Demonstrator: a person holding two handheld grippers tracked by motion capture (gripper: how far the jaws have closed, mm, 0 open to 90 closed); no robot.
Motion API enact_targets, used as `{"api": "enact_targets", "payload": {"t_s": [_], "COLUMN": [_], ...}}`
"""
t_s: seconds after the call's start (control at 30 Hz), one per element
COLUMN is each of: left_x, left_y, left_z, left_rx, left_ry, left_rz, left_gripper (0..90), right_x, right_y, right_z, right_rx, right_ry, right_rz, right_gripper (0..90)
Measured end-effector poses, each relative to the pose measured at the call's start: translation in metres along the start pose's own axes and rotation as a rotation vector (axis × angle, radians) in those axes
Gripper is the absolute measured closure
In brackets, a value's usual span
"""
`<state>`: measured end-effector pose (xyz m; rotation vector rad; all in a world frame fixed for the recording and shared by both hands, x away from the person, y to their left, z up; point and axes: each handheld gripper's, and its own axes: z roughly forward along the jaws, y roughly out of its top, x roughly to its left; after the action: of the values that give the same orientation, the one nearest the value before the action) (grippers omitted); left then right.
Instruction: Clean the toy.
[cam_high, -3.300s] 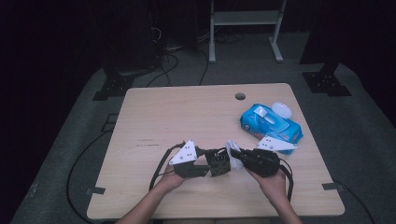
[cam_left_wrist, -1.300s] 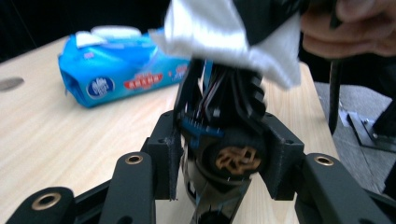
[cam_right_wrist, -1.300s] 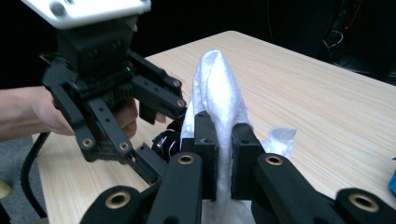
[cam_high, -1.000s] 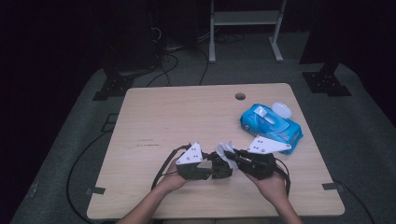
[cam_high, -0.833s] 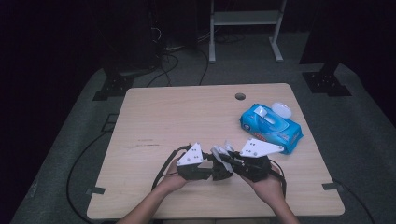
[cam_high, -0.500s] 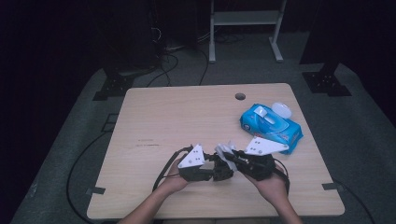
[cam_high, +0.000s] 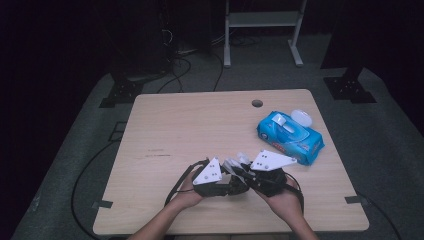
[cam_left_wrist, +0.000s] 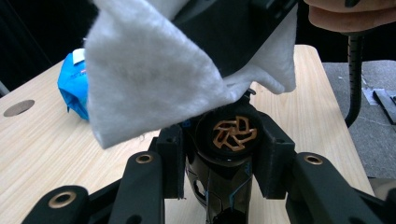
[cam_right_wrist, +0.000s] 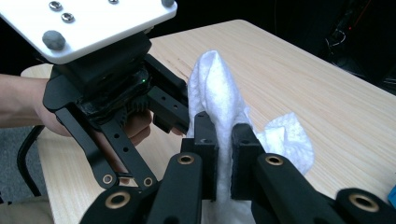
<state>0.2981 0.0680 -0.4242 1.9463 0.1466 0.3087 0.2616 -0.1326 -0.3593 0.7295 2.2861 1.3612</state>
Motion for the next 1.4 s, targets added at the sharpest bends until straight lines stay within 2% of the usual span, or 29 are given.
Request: {"api": "enact_targets", "payload": {"t_s": [0.17,0.23,0.33,0.4,0.47,0.6,0.83,0.93,1.0,1.1,1.27,1.33,1.4], "left_x": [0.0,0.0,0.0,0.001,0.001,0.003,0.004,0.004,0.005,0.005,0.006,0.006,0.006], "left_y": [0.0,0.001,0.0,-0.002,-0.002,-0.004,-0.005,-0.005,-0.006,-0.006,-0.007,-0.007,-0.007], "left_z": [0.001,0.001,0.0,-0.001,-0.002,-0.003,-0.004,-0.004,-0.005,-0.005,-0.006,-0.005,-0.005], "left_rx": [0.0,-0.002,-0.003,-0.008,-0.006,-0.014,-0.019,-0.02,-0.02,-0.021,-0.021,-0.022,-0.023], "left_ry": [-0.003,-0.005,-0.007,-0.005,-0.005,-0.007,-0.005,-0.007,-0.009,-0.01,-0.009,-0.011,-0.01], "left_rz": [-0.001,0.004,-0.007,-0.01,-0.011,-0.022,-0.031,-0.028,-0.025,-0.029,-0.037,-0.04,-0.04], "left_gripper": [60.1,60.1,60.1,60.2,60.1,60.1,60.1,60.1,60.1,60.1,60.0,60.0,60.0], "right_x": [-0.009,-0.009,0.001,0.002,-0.003,-0.02,-0.036,-0.037,-0.035,-0.032,-0.04,-0.042,-0.038], "right_y": [-0.002,-0.002,-0.001,0.001,0.0,-0.008,-0.025,-0.025,-0.023,-0.02,-0.028,-0.029,-0.025], "right_z": [-0.008,-0.009,-0.001,0.0,-0.003,-0.014,-0.017,-0.018,-0.018,-0.017,-0.017,-0.018,-0.018], "right_rx": [-0.016,-0.017,-0.005,0.001,-0.007,-0.045,-0.049,-0.045,-0.057,-0.068,-0.046,-0.059,-0.072], "right_ry": [-0.033,-0.027,-0.006,-0.006,-0.019,-0.03,-0.019,-0.021,-0.001,0.017,-0.027,-0.017,-0.003], "right_rz": [0.034,0.038,0.012,-0.006,0.011,0.083,0.167,0.174,0.181,0.159,0.178,0.199,0.188], "right_gripper": [83.6,83.6,83.6,83.6,83.6,83.6,83.6,83.6,83.6,83.6,83.6,83.6,83.6]}}
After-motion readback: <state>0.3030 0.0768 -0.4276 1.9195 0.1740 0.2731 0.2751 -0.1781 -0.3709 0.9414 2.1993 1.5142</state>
